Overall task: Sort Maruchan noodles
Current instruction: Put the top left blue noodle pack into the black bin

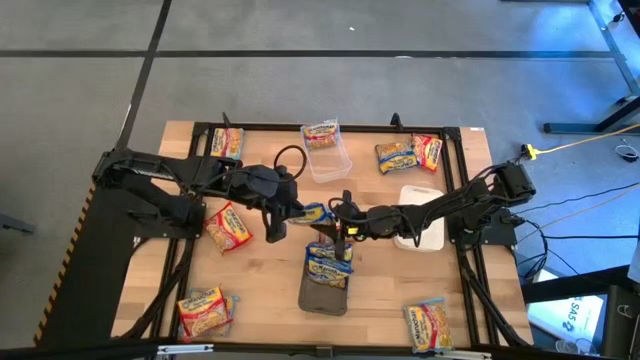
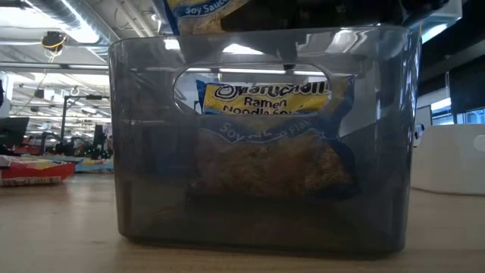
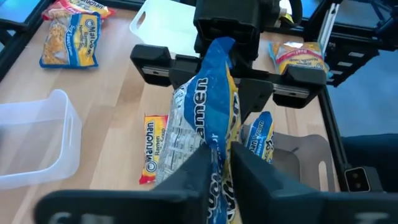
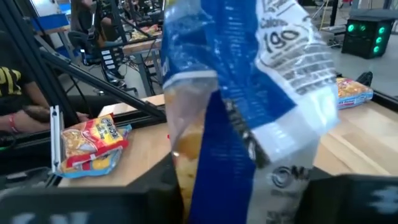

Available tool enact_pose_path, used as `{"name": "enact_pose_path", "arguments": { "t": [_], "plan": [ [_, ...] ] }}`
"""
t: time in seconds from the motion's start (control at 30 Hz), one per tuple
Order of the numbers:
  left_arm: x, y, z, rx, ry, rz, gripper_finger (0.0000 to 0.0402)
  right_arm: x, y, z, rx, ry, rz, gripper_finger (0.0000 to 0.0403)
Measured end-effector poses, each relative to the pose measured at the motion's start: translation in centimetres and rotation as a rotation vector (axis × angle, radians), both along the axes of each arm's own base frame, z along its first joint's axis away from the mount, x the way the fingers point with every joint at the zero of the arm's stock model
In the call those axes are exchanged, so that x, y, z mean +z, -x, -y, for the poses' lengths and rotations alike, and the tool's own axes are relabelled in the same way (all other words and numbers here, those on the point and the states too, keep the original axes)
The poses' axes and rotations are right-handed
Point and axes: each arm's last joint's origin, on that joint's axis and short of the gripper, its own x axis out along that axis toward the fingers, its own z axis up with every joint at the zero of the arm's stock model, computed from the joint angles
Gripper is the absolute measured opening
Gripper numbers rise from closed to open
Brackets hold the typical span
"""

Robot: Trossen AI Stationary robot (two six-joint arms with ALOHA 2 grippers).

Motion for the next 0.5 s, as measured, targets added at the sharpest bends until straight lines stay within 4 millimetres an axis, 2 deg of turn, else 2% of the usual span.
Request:
{"name": "enact_pose_path", "arguments": {
  "t": [0.2, 0.3, 0.5],
  "plan": [
    [0.0, 0.0, -0.3, 0.020, -0.040, 0.002, 0.0135, 0.0, 0.0, -0.1, 0.008, 0.040, -0.003, 0.0070],
    [0.0, -0.1, -0.7, 0.043, -0.094, 0.006, 0.0165, 0.6, 0.6, -0.5, 0.023, 0.081, -0.020, 0.0056],
    [0.7, -0.5, -0.7, 0.071, -0.111, 0.090, 0.0187, 3.0, 3.9, -1.2, -0.015, 0.149, -0.169, 0.0050]
  ]
}}
